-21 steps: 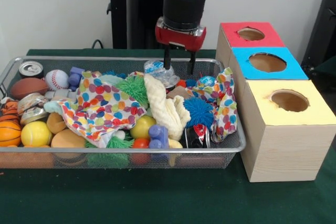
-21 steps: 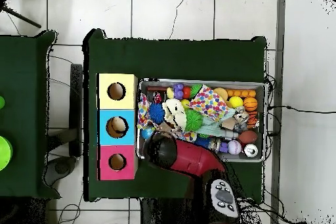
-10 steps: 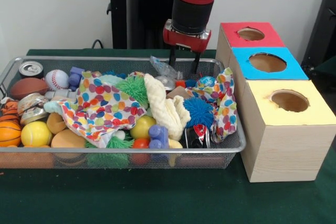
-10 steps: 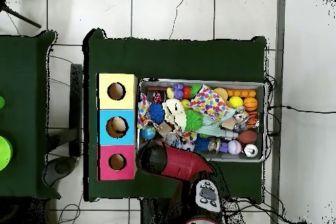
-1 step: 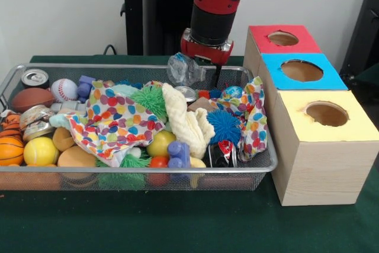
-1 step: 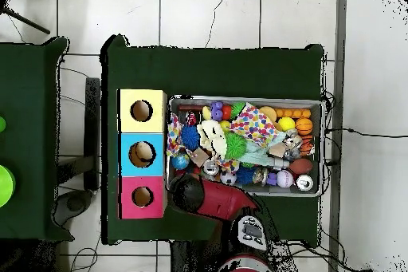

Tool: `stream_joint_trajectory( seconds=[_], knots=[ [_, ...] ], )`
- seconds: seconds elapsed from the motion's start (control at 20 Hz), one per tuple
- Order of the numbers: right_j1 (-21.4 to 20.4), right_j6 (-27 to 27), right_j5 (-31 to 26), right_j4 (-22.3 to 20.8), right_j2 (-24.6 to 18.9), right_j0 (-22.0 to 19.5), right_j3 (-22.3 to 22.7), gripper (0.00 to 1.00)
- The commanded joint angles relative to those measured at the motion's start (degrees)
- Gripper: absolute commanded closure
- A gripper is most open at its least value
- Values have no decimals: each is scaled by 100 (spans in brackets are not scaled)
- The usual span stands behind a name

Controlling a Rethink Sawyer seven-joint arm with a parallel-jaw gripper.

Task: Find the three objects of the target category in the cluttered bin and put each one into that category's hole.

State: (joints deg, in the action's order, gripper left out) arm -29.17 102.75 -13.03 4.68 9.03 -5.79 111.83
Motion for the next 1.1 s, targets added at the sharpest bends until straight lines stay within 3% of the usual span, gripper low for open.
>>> stream_joint_trajectory(
  seconds=[0.05, 1.1],
  knots=[
    [83, 882, 266, -8, 98, -197, -330, 0],
    [-364, 509, -483, -87, 99, -304, -450, 0]
  ],
)
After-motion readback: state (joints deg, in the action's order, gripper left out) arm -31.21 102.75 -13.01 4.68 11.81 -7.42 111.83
